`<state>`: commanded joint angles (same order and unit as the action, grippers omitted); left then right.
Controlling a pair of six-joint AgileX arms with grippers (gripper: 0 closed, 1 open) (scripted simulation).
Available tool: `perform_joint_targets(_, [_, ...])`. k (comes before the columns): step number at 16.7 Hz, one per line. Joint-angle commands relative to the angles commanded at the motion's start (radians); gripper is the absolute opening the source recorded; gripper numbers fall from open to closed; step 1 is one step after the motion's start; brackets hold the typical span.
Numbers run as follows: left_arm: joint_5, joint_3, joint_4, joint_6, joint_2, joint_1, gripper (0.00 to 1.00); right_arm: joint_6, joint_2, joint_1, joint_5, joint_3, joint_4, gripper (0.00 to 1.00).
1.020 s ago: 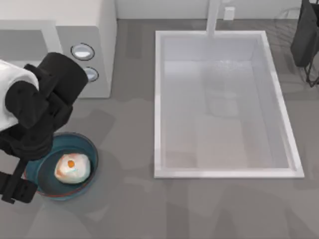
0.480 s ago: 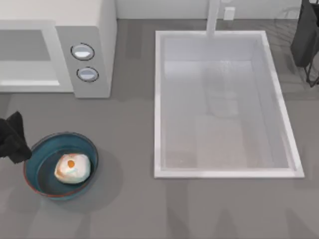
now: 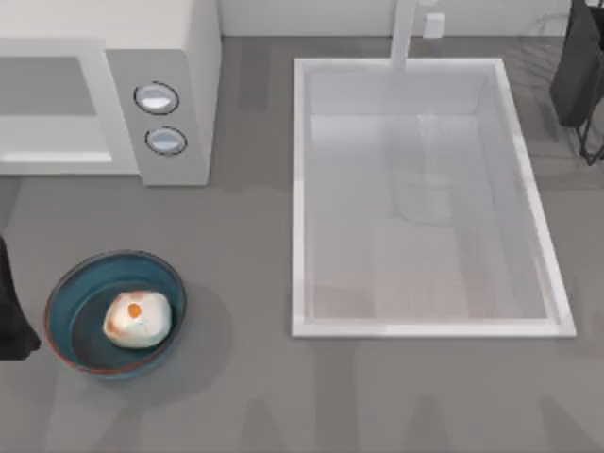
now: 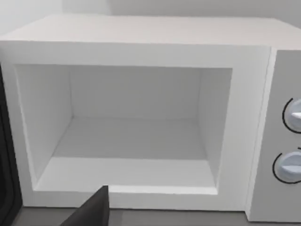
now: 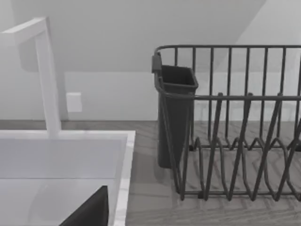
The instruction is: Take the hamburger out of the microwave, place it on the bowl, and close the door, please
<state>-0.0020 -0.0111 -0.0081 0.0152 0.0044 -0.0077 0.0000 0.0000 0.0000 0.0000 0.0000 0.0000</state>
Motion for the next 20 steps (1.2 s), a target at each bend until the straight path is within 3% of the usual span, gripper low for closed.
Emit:
perform_joint_targets(6, [0.002, 0.011, 0.008, -0.015, -0.004, 0.008, 1.00, 0.000, 0.000, 0.000, 0.000, 0.000, 0.000, 1.00])
perform_joint_targets(19, [0.002, 0.011, 0.008, -0.015, -0.004, 0.008, 0.02, 0.000, 0.000, 0.000, 0.000, 0.000, 0.000, 1.00])
perform_joint_targets(20, [0.002, 0.011, 0.008, -0.015, -0.004, 0.008, 0.00, 0.000, 0.000, 0.000, 0.000, 0.000, 0.000, 1.00])
